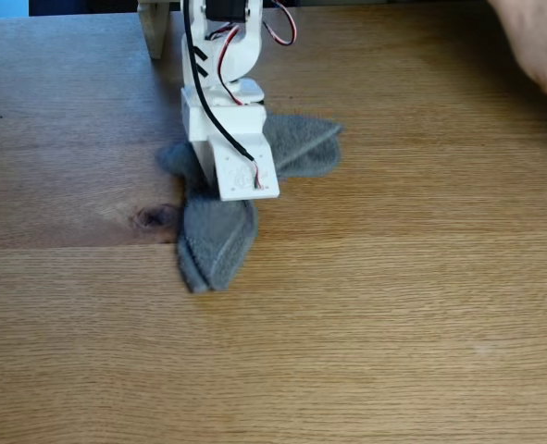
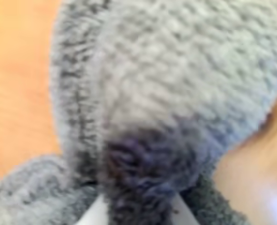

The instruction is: Clean the area in front of the robot

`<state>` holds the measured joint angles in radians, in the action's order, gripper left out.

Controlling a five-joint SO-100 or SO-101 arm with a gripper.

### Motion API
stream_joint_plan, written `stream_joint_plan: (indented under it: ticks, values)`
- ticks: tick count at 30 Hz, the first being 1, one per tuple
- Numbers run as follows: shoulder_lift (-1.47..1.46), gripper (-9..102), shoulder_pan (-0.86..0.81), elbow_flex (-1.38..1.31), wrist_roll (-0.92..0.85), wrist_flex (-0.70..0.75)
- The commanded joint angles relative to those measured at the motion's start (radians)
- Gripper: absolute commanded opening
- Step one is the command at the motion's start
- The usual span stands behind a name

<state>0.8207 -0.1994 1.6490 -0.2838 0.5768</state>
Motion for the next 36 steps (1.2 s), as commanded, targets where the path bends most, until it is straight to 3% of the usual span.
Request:
stream_joint_plan:
  ticks: [1,7,12,16,19,28,36]
  values:
    - [-0.104,0,-0.091,-0.222,-0.029,-0.186]
    - [-0.218,0,-0.236,-0.459,-0.048,-0.021]
    - [-0.181,0,-0.344,-0.502,0.005,0.330]
    - [-0.066,0,-0.330,-0.448,0.097,0.583]
    - [0.037,0,-0.270,-0.368,0.138,0.660]
    - [0.336,0,-0.044,-0.071,0.190,0.600]
    - [0.546,0,-0.006,-0.077,0.121,0.489]
